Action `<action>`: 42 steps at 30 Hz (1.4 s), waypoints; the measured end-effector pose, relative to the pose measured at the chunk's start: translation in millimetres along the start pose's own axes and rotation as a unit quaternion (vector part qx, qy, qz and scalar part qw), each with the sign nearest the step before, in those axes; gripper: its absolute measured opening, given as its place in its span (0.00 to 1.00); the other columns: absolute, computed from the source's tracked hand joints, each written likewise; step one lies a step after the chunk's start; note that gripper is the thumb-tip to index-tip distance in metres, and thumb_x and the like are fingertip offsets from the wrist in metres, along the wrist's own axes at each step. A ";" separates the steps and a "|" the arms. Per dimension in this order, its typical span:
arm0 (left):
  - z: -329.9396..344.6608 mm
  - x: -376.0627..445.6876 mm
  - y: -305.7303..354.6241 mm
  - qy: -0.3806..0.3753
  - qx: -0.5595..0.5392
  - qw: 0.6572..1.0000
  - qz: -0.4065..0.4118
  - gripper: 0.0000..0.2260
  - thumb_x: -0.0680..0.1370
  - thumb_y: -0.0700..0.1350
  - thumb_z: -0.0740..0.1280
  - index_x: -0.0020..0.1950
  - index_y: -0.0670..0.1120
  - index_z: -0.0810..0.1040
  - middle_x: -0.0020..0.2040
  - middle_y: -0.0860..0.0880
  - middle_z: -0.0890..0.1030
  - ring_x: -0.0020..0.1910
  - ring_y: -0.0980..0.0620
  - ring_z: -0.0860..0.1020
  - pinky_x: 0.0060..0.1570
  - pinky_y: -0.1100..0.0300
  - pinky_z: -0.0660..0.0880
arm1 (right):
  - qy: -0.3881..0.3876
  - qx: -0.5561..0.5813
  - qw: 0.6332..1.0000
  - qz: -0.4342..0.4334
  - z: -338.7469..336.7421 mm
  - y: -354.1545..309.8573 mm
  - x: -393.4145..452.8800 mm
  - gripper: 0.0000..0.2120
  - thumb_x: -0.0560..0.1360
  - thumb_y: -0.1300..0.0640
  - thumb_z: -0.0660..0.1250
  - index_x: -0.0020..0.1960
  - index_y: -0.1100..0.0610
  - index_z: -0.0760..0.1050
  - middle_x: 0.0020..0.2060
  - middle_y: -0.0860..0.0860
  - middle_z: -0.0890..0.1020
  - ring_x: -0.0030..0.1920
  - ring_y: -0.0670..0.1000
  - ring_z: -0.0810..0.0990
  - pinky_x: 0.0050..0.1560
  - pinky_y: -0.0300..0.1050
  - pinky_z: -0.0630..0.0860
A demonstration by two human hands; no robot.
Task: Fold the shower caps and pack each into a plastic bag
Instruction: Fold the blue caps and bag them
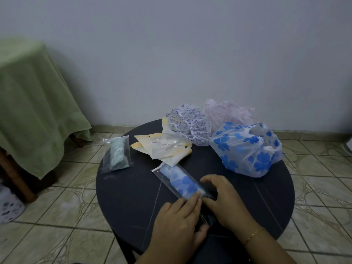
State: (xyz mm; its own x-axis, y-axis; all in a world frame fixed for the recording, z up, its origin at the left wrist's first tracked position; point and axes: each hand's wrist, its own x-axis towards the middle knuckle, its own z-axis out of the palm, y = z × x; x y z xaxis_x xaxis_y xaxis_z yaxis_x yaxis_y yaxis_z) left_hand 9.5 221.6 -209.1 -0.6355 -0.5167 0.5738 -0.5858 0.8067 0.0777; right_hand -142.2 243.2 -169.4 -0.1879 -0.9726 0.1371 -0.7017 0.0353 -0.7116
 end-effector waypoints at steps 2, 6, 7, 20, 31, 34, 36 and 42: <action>-0.4 -0.8 -0.5 -0.002 -0.011 1.000 -0.011 0.21 0.68 0.58 0.64 0.53 0.48 0.84 0.58 0.54 0.81 0.46 0.57 0.81 0.36 0.63 0.71 | -0.007 -0.008 1.000 -0.023 4.4 -0.1 -0.5 0.20 0.73 0.57 0.68 0.56 0.37 0.68 0.53 0.33 0.69 0.59 0.41 0.70 0.64 0.47 0.68; -13.1 -0.5 -3.6 -0.025 -0.065 0.997 -0.041 0.14 0.71 0.57 0.64 0.49 0.53 0.83 0.60 0.56 0.80 0.49 0.61 0.80 0.37 0.65 0.70 | -0.014 -0.060 0.997 -0.056 11.8 1.3 1.5 0.20 0.76 0.58 0.64 0.65 0.42 0.72 0.62 0.40 0.76 0.61 0.41 0.72 0.66 0.41 0.65; -16.3 0.4 -5.8 -0.012 -0.093 0.994 -0.056 0.10 0.72 0.56 0.64 0.45 0.55 0.82 0.60 0.57 0.80 0.51 0.64 0.78 0.38 0.66 0.69 | -0.013 -0.054 0.997 -0.049 10.8 0.9 2.6 0.20 0.77 0.59 0.64 0.66 0.43 0.72 0.61 0.41 0.77 0.60 0.41 0.73 0.64 0.34 0.66; -52.7 18.3 -37.3 0.087 -0.445 0.736 -0.503 0.14 0.76 0.58 0.63 0.45 0.47 0.73 0.34 0.50 0.76 0.29 0.57 0.75 0.33 0.60 0.70 | -0.036 0.316 0.939 0.126 -8.8 -48.4 -5.7 0.10 0.72 0.56 0.70 0.53 0.53 0.82 0.33 0.48 0.84 0.31 0.46 0.78 0.35 0.41 0.79; -90.1 22.8 -86.0 0.168 -0.472 0.702 -0.505 0.17 0.73 0.60 0.63 0.47 0.46 0.74 0.39 0.48 0.82 0.29 0.52 0.77 0.30 0.60 0.68 | -0.046 0.396 0.916 0.055 40.5 -98.5 25.9 0.10 0.73 0.65 0.68 0.51 0.55 0.79 0.40 0.52 0.86 0.37 0.47 0.83 0.34 0.36 0.77; -94.0 29.7 -112.5 0.151 -0.482 0.705 -0.499 0.10 0.74 0.52 0.68 0.51 0.49 0.75 0.43 0.48 0.83 0.29 0.56 0.79 0.27 0.66 0.70 | 0.003 0.362 0.932 0.021 76.5 -106.1 55.4 0.08 0.74 0.64 0.68 0.48 0.51 0.77 0.41 0.51 0.85 0.41 0.47 0.84 0.38 0.37 0.77; -92.4 35.8 -130.2 0.139 -0.490 0.704 -0.495 0.11 0.75 0.46 0.69 0.56 0.49 0.74 0.43 0.50 0.82 0.29 0.60 0.78 0.25 0.69 0.70 | 0.036 0.299 0.954 -0.006 98.9 -107.5 75.9 0.09 0.75 0.61 0.67 0.47 0.48 0.74 0.42 0.50 0.84 0.43 0.47 0.83 0.42 0.39 0.78; -68.2 43.5 -173.4 0.150 -0.438 0.731 -0.501 0.16 0.75 0.42 0.69 0.61 0.53 0.72 0.55 0.49 0.80 0.50 0.51 0.80 0.52 0.49 0.78 | 0.223 -0.117 0.958 -0.139 131.9 -110.6 122.9 0.09 0.69 0.54 0.73 0.48 0.46 0.80 0.46 0.48 0.82 0.47 0.54 0.77 0.44 0.49 0.72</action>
State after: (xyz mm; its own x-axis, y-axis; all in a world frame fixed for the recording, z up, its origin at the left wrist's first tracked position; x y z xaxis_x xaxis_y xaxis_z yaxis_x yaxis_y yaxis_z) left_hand 117.8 78.8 -142.0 0.1082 -0.9940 0.0146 -0.0509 0.0091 0.9987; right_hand 3.0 89.5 -164.8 -0.2098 -0.7581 0.6175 -0.8921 -0.1101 -0.4383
